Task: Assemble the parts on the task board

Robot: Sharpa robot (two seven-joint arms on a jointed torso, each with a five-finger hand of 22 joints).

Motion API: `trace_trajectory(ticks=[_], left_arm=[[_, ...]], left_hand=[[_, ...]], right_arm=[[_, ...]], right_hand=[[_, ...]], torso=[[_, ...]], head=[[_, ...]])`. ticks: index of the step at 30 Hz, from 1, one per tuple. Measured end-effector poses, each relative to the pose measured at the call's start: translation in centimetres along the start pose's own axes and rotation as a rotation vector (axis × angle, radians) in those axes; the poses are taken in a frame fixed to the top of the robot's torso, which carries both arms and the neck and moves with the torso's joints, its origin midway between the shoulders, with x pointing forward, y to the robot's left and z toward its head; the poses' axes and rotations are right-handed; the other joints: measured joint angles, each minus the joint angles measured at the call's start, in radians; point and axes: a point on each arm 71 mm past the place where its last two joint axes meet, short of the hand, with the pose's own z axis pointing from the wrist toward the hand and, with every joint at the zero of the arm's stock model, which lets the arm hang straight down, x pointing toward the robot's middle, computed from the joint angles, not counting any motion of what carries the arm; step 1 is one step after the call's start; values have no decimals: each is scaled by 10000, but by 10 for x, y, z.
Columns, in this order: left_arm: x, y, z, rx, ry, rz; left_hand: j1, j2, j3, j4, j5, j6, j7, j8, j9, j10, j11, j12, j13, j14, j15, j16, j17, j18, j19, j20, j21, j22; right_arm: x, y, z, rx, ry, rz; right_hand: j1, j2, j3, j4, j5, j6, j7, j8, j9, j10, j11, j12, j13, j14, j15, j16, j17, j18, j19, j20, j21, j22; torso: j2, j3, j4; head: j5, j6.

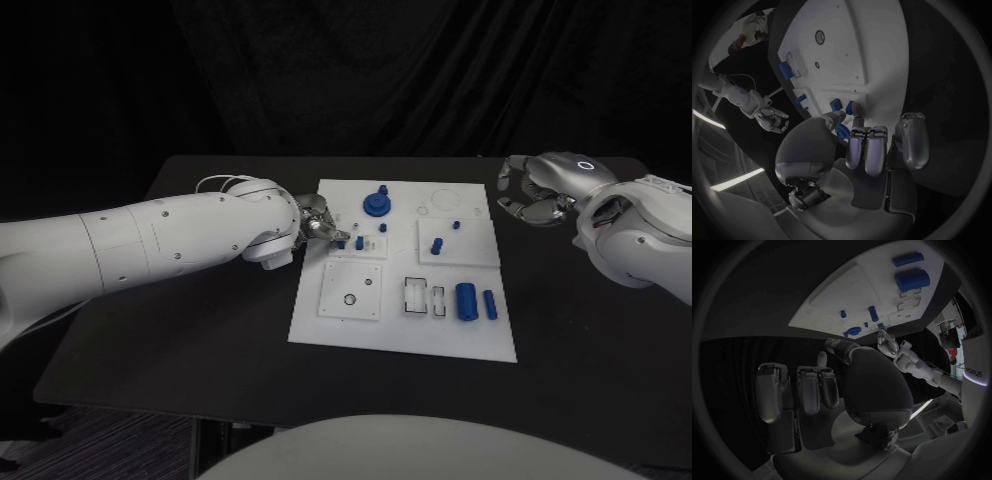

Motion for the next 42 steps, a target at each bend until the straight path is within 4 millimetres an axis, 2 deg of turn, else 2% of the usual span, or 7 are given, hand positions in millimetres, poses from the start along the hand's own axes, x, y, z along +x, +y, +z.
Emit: trace_trajectory(ticks=[12, 23, 26, 29, 35, 38, 42], left_arm=[[-1, 0, 1, 34, 66, 27], [0, -1, 1, 90, 61, 18], [0, 1, 1, 239, -98, -82], [0, 3, 1, 567, -520, -287], [-15, 4, -4, 1760, -2487, -338], [-24, 1, -8, 2483, -3718, 9], [-32, -5, -15, 3509, -5128, 690]], left_hand=[[-119, 124, -397, 254, 0, -24, 57, -99, -71, 0, 0, 0, 0, 0, 0, 0, 0, 0, -13, 13, -53, 0], [-1281, 736, -1264, 304, 0, -38, 77, -150, -84, -36, 36, 0, 0, 0, 0, 0, 0, -1, -47, 48, -93, 0], [-1745, 986, -1642, 308, 0, -40, 83, -162, 60, -36, 36, 0, 0, 0, 0, 0, 0, 0, -47, 48, -93, 0], [-1825, 1066, -1943, 301, 0, -155, 146, 16, 303, -36, 36, 0, 0, 0, 0, 0, 0, 1, -47, 47, -63, 0], [-767, 854, -2337, 212, 0, -885, 153, 613, 605, -3, 70, 0, 0, 2, 75, 0, 0, 0, -8, 87, 189, 0], [134, 617, -2420, 241, 0, -1553, 286, 833, 605, -9, 205, 0, 0, 8, 149, 0, 0, 1, 27, 121, 226, 0], [979, 516, -2656, 251, 0, -2553, 541, 1107, 605, -26, 473, -8, 0, -13, 417, 0, 0, 1, -175, 323, 75, 0]], right_arm=[[1, 0, 0, 17, 38, -6], [1, -1, 0, 36, 76, -12], [1, -1, 0, 40, 80, -12], [1, -1, -1, 48, 82, -11], [1, -3, -2, 92, 85, -13], [1, -4, -3, 106, 86, -10], [1, -4, -4, 115, 86, -7]], right_hand=[[0, 0, 0, 0, 0, 0, 0, 0, -10, 0, 0, 0, 0, 0, 0, 0, 0, -1, 0, 0, 0, -1], [0, 0, -29, -28, 0, 0, 0, -38, -9, 0, 0, 0, -1, 0, 0, 0, 0, 0, 0, 0, 0, -1], [0, 0, -29, -28, 0, 0, 0, -38, -9, 0, 0, 0, 0, 0, 0, 0, 0, -1, 0, 0, 0, 5], [-1, 0, -29, -28, 0, 0, 0, -38, -10, 0, 0, 0, 0, 0, 0, 0, 0, 0, 0, 0, 0, 8], [-1, 0, -29, -27, 0, 0, 0, -38, -19, 0, 0, 0, -1, 0, 0, 0, 0, -1, 0, 0, 0, 7], [-1, 0, -29, -28, 0, 24, 23, -38, -28, 0, 0, 0, -1, 0, 0, 0, 0, 0, 0, 0, 0, 6], [-1, 0, -60, 4, 0, 35, 35, -38, -37, 0, 0, 0, -1, 0, 0, 0, 0, -1, 0, 0, -20, 6]], torso=[[1, -5, 6], [-2, -8, 17], [-2, -8, 19], [1, -8, 19], [3, -8, 24], [3, -8, 23], [2, -10, 20]], head=[[25, 0], [47, 0], [52, 0], [51, 0], [24, 0], [9, 0], [-2, 0]])
